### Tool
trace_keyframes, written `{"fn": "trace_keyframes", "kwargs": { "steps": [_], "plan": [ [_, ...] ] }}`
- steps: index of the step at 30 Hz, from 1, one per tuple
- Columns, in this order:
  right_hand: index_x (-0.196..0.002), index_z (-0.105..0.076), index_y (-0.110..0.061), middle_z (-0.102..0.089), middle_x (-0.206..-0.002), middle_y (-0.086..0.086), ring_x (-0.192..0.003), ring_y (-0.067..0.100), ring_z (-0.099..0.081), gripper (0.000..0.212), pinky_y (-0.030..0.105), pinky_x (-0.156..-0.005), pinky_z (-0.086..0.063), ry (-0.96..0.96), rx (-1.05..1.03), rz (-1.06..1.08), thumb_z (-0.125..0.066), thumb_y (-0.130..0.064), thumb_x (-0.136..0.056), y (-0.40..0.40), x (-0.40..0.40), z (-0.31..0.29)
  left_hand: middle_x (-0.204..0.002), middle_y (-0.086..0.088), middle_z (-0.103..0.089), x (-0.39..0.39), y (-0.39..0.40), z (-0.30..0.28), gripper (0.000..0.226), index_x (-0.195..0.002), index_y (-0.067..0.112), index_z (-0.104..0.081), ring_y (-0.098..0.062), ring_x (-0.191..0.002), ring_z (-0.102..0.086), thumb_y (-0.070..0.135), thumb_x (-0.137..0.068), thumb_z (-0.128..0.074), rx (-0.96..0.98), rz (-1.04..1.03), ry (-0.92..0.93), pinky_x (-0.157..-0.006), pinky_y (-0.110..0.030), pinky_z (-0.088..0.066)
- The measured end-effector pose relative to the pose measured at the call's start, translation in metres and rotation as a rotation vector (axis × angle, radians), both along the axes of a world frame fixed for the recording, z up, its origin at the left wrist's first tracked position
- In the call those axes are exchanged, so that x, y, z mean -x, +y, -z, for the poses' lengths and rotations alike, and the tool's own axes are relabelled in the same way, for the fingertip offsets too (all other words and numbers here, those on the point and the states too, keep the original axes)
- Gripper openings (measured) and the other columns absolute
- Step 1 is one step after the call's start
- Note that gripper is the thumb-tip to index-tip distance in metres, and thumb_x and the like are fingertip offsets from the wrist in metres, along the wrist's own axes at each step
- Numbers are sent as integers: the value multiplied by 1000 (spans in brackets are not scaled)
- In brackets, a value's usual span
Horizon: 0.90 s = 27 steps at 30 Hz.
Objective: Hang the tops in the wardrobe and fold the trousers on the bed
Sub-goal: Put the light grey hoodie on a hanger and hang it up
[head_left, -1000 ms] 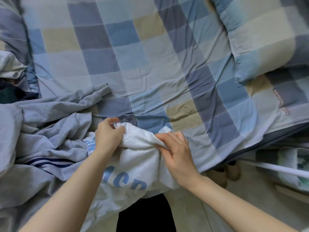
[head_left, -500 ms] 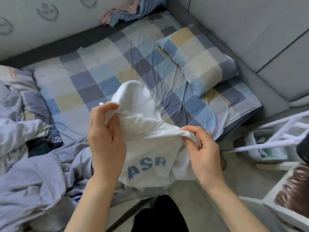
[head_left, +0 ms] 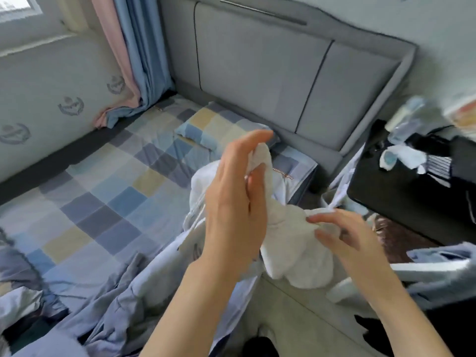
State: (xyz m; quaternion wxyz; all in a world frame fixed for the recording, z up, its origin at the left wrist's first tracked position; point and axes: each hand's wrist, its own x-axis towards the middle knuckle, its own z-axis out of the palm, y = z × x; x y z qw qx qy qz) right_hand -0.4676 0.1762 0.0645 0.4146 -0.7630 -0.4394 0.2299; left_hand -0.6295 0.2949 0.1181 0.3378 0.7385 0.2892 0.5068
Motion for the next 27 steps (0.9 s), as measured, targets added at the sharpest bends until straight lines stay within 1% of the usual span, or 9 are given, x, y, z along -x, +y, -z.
{"fn": "trace_keyframes", "kwargs": {
  "steps": [2, 4, 7, 9, 11, 17, 21, 24, 27],
  "plan": [
    [-102, -72, -33, -62, -123, 1, -120, 11, -53, 57, 44, -101, -44, 208, 17, 97, -56, -78, -70, -25, -9, -9, -104, 14, -56, -20, -22, -16, 49, -124, 28, -52, -4, -82, -56, -8, -90, -47, -121, 200, 105, -69, -21, -46],
    [-101, -72, -23, -67, -117, 11, -101, 17, -64, 52, 35, -91, -51, 601, -27, 321, -48, -66, -86, -40, -19, -23, -108, 13, -52, -39, -47, -25, 52, -122, 30, -52, -19, -79, -59, -9, -87, -50, -265, 434, 264, -63, -38, -51],
    [-125, -59, -5, -58, -129, 19, -122, 33, -54, 46, 15, -101, -40, 919, 34, 316, -36, -37, -101, -55, -29, -37, -106, 5, -53, -67, -89, -26, 42, -121, 20, -57, -8, -76, -52, -6, -88, -51, -336, 738, 504, -69, -40, -52],
    [-124, -54, -4, -58, -123, 13, -116, 27, -56, 28, 20, -102, -39, 882, 153, 344, -43, -14, -99, -70, -37, -32, -99, 8, -49, -82, -113, -19, 43, -114, 24, -55, -2, -71, -40, -6, -84, -51, -373, 847, 518, -62, -33, -47],
    [-120, -50, -8, -57, -93, -4, -88, 13, -59, 26, 20, -79, -49, 977, 162, 429, -44, 1, -97, -84, -52, -29, -91, 13, -44, -91, -128, -9, 34, -105, 27, -54, -6, -69, -39, 1, -83, -48, -372, 896, 478, -54, -29, -43],
    [-112, -65, -11, -69, -92, 11, -83, 22, -64, 23, 34, -71, -54, 1009, -83, 671, -51, -13, -95, -168, -90, -46, -99, 40, -57, -98, -159, 20, 25, -114, 40, -55, 9, -77, -59, 22, -98, -56, -20, 832, 445, -67, -7, -41],
    [-100, -67, -13, -66, -93, 13, -82, 21, -63, 22, 36, -71, -52, 865, -214, 634, -46, -17, -98, -238, -97, -68, -73, 2, -71, -111, -203, 32, 10, -89, 14, -61, -14, -62, -67, 11, -96, -56, 547, 609, 282, -60, -25, -52],
    [-110, -63, -1, -67, -97, 18, -84, 26, -65, 25, 37, -72, -52, 770, -208, 621, -48, -17, -98, -285, -89, -90, -66, -11, -70, -124, -222, 51, 17, -94, 6, -61, -19, -56, -70, 21, -98, -54, 813, 581, 663, -62, -33, -56],
    [-109, -67, -5, -72, -103, 13, -98, 26, -68, 22, 37, -81, -53, 633, -168, 660, -57, -17, -93, -330, -76, -116, -75, -1, -71, -143, -256, 69, 41, -101, 10, -61, -22, -69, -71, 50, -91, -58, 612, 631, 1004, -69, -29, -50]
  ]
}}
